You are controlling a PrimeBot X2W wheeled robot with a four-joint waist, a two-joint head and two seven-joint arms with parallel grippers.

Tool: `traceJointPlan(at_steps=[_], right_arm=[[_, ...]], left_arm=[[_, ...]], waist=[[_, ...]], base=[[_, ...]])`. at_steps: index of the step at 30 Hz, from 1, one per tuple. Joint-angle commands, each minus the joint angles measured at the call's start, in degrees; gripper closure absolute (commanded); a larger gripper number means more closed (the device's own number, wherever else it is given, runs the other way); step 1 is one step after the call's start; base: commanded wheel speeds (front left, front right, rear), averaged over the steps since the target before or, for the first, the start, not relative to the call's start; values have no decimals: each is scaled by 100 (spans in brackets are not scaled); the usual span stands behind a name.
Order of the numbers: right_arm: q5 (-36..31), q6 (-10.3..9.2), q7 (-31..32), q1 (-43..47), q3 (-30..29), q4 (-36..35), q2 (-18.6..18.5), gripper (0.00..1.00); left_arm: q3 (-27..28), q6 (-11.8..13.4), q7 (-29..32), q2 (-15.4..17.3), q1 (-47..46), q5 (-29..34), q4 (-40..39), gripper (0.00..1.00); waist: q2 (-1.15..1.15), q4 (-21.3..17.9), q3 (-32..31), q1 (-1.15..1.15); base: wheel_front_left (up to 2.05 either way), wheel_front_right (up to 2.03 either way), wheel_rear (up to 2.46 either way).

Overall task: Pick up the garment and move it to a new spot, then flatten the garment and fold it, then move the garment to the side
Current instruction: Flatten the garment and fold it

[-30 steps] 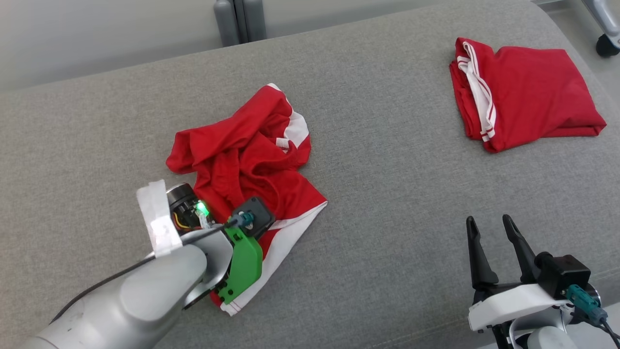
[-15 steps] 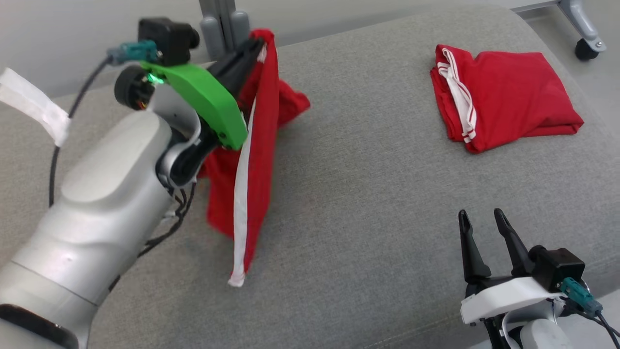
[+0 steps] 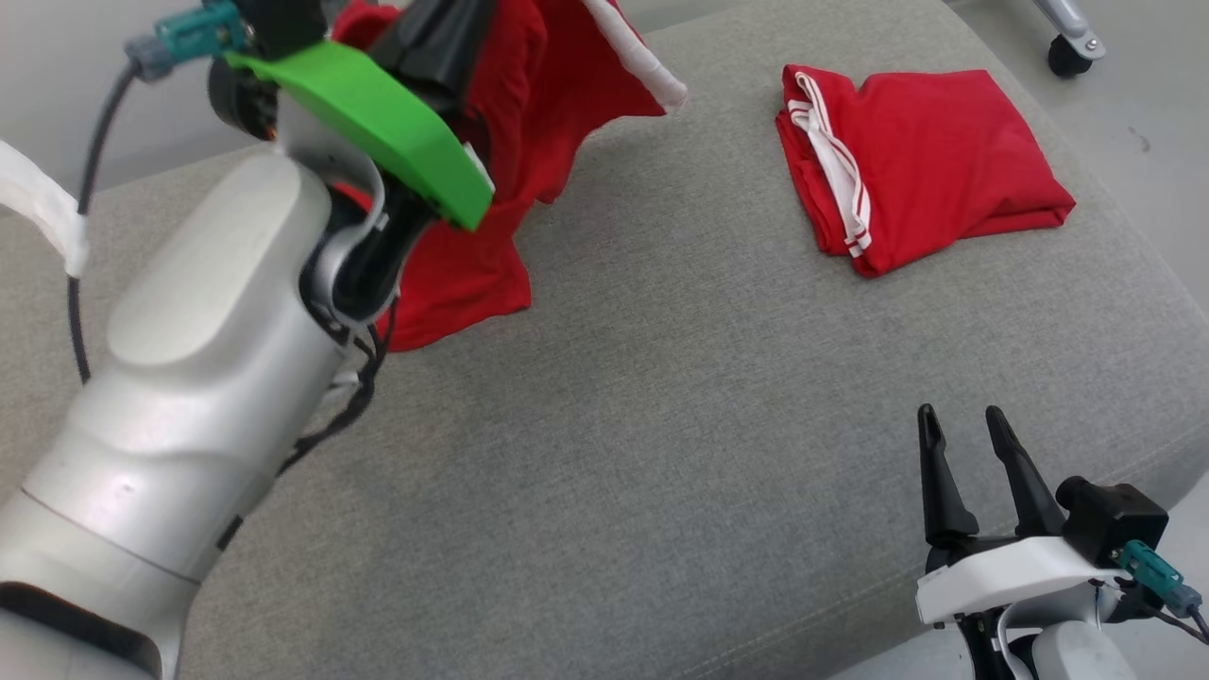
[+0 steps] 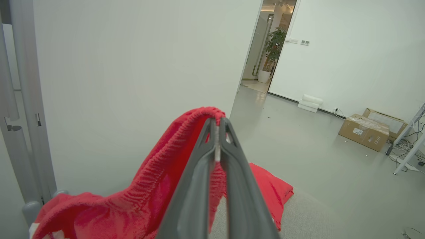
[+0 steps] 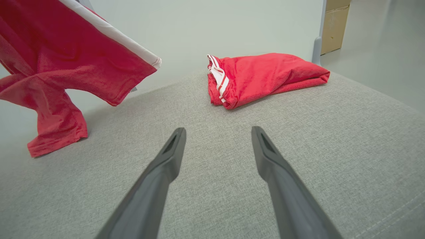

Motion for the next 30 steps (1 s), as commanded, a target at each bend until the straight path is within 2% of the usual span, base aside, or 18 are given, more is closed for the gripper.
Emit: traceJointPlan(at_steps=[1,8,13,16,19,22,30], right_arm=[[-30,-7,1,88,-57,2,-5,0],[-173,-7,2,165,-209,44,-4,0],[-274,-7,2,309,-357,98,-8,0],[-325,-7,2,395,-398,132,-9,0],[-384,-7,2,504,-427,169,-8,0],[-455,-7,2,582,-434,188,-8,0],[-619,-7,2,567,-349,211,-9,0]], left_arm=[[-70,-31,-36,26,297,-83,-126,100],[-512,-36,-290,234,1779,-221,-1055,100],[-726,178,-412,583,3167,-507,-1751,100],[-810,301,-477,879,3883,-640,-1909,100],[-874,270,-545,1105,4484,-753,-1738,100],[-850,210,-589,1297,4701,-751,-1330,100],[-759,-38,-607,1196,4615,-873,-211,100]], waist=[[0,94,-39,0],[0,459,-184,0],[0,823,-386,0],[0,1022,-488,0],[0,1275,-597,0],[0,1522,-686,0],[0,1921,-810,0]], base=[[0,0,0],[0,0,0],[0,0,0],[0,0,0],[0,0,0],[0,0,0],[0,0,0]])
